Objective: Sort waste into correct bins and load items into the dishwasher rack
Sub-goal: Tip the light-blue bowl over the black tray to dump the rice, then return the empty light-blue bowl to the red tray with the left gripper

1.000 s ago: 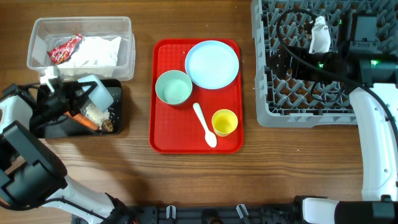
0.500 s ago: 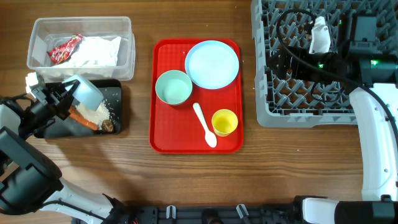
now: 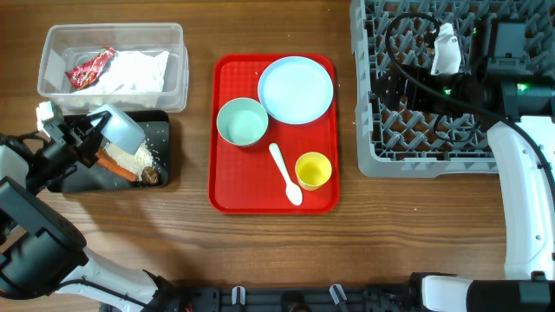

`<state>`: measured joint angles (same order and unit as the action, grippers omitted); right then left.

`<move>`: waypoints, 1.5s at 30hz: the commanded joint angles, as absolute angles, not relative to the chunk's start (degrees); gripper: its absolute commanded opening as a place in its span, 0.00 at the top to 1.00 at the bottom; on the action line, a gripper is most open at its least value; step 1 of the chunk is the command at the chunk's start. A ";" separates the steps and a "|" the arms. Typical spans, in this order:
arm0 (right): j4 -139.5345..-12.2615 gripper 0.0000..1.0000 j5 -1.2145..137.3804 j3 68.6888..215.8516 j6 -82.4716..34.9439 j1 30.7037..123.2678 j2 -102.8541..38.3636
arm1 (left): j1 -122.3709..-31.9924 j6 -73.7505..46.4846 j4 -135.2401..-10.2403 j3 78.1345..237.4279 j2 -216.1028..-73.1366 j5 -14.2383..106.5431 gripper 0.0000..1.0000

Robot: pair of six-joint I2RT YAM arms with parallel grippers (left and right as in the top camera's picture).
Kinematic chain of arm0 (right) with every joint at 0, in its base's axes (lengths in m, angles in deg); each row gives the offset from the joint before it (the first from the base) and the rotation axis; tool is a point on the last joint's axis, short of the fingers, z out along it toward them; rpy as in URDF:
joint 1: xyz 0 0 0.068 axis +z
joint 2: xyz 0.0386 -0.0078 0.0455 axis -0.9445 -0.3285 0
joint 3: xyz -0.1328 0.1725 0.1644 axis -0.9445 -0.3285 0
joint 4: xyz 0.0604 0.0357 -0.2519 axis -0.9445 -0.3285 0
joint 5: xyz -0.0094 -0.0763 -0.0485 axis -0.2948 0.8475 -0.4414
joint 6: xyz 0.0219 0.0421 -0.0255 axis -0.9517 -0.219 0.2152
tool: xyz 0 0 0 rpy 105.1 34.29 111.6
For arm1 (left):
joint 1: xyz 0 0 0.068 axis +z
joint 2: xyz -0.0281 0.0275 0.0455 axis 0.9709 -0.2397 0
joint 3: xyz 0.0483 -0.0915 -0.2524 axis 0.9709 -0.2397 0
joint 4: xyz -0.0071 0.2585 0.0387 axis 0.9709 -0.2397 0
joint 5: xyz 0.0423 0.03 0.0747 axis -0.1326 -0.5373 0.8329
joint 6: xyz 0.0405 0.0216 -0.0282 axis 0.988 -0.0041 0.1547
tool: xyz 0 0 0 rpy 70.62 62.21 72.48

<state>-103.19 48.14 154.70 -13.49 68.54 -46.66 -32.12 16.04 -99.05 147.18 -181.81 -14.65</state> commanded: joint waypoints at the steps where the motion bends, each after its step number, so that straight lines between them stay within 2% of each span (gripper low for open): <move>1: -103.32 0.00 48.79 155.66 -13.03 68.63 -46.88 | -32.74 16.41 -99.88 147.20 -181.37 -16.51 0.96; 9: -103.14 0.00 48.77 155.66 -13.03 68.63 -46.88 | -41.39 21.11 -97.84 147.31 -177.42 -12.97 0.96; 21: -103.21 0.00 49.28 155.66 -12.94 68.63 -46.88 | -65.89 20.32 -97.95 147.31 -175.27 10.63 0.96; 34: -103.19 0.00 49.67 155.66 -12.88 68.63 -46.90 | -84.65 7.51 -96.66 147.31 -175.06 36.32 0.96; 45: -103.21 0.00 49.87 155.66 -12.90 68.63 -47.08 | -98.74 2.57 -95.92 147.29 -175.08 49.89 0.94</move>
<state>-103.25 49.21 154.70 -13.49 68.54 -46.66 -93.65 4.67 -96.40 147.18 -176.24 42.35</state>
